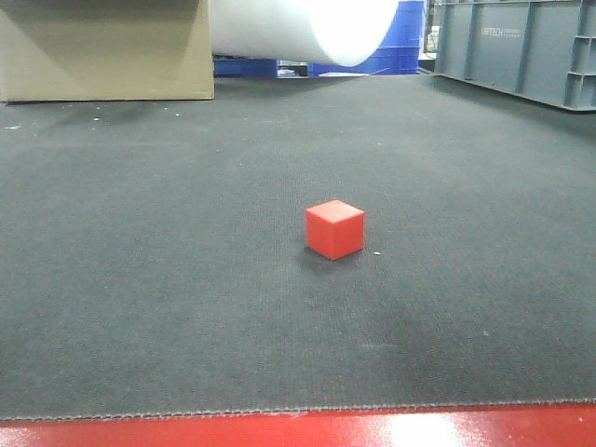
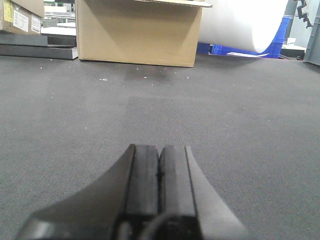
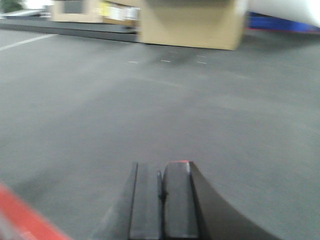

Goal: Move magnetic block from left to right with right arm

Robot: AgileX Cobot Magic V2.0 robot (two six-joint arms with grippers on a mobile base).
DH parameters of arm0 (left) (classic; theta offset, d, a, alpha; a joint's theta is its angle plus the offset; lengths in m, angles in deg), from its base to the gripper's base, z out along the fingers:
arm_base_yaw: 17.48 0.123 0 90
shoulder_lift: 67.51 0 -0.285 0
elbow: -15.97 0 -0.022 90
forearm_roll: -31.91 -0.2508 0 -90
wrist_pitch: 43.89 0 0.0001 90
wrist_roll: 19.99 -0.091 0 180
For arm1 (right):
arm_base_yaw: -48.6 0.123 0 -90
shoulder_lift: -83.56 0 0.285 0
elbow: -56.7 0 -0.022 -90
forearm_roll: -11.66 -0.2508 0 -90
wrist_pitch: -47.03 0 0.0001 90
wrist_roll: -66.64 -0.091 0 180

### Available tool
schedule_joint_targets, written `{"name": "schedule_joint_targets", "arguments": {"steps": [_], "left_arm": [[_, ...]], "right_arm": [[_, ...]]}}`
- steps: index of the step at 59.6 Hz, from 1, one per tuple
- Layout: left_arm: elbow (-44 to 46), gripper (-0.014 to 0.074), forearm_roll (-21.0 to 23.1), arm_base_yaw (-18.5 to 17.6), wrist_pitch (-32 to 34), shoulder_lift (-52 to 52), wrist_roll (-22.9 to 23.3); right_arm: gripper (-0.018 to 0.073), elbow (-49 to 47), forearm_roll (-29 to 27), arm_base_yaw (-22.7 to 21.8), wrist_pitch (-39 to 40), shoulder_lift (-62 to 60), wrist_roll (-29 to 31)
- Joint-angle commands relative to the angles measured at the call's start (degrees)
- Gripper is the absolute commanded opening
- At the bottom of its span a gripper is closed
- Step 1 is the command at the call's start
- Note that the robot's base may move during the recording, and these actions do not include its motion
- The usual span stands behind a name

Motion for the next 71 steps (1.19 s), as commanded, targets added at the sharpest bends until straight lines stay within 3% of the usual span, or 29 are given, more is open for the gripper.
{"name": "schedule_joint_targets", "arguments": {"steps": [1, 7, 16, 29, 41, 71], "left_arm": [[-0.53, -0.0116, 0.00, -0.49, 5.39, 0.78, 0.38], [-0.53, -0.0116, 0.00, -0.49, 5.39, 0.78, 0.38], [-0.53, -0.0116, 0.00, -0.49, 5.39, 0.78, 0.38], [-0.53, -0.0116, 0.00, -0.49, 5.39, 0.78, 0.38], [-0.53, -0.0116, 0.00, -0.49, 5.39, 0.78, 0.38], [-0.53, -0.0116, 0.00, -0.49, 5.39, 0.78, 0.38]], "right_arm": [[0.0066, 0.29, 4.37, -4.71, 5.47, -1.89, -6.08], [0.0066, 3.74, 9.19, -11.36, 5.47, -7.05, -10.06], [0.0066, 9.50, 13.77, -20.21, 6.49, -15.81, -10.06], [0.0066, 19.12, 14.49, -28.33, 14.18, -20.61, -10.06], [0.0066, 27.71, 14.40, -31.03, 25.48, -20.70, -10.06], [0.0066, 27.53, 14.40, -31.03, 21.66, -20.77, -10.06]]}}
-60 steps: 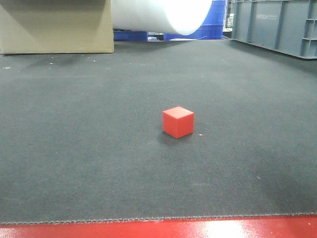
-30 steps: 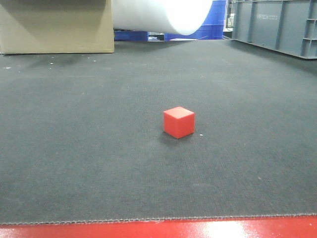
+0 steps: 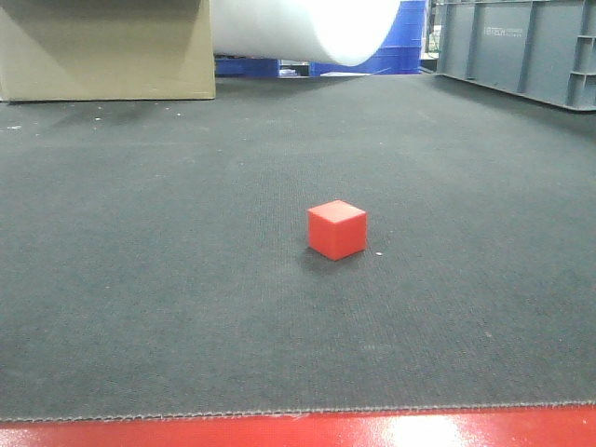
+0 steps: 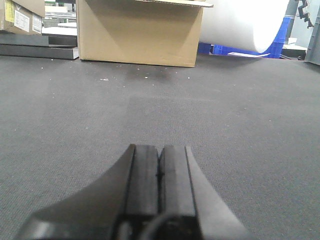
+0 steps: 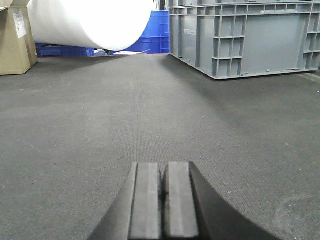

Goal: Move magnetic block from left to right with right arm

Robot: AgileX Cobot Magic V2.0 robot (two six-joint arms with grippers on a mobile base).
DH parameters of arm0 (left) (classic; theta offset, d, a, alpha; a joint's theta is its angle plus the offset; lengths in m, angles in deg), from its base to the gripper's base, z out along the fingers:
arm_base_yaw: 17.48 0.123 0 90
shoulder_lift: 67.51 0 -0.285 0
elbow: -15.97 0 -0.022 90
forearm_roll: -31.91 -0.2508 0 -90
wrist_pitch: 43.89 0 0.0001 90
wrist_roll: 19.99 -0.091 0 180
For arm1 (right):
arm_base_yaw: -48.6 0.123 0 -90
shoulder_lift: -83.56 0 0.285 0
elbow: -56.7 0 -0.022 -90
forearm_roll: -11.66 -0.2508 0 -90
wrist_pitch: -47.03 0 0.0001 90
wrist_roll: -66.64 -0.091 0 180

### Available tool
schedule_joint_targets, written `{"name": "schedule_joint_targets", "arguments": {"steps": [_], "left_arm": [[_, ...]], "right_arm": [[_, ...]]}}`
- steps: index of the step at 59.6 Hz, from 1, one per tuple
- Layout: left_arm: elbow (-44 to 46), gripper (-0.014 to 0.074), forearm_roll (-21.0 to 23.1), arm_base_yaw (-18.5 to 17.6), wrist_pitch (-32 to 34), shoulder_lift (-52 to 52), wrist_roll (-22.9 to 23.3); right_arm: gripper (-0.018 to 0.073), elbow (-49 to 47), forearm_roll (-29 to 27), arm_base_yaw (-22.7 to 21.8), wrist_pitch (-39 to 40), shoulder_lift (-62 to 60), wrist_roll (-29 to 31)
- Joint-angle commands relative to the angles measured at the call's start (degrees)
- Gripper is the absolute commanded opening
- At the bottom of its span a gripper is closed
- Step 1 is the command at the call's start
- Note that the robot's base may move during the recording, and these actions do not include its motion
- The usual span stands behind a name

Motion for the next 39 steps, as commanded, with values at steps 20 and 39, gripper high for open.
{"name": "schedule_joint_targets", "arguments": {"steps": [20, 39], "left_arm": [[-0.53, -0.0116, 0.00, -0.49, 5.39, 0.78, 0.38], [-0.53, -0.0116, 0.00, -0.49, 5.39, 0.78, 0.38]], "right_arm": [[0.0066, -0.27, 0.46, -0.25, 4.59, -1.05, 0.00], [0.0066, -0.27, 0.46, -0.25, 4.59, -1.05, 0.00]]}}
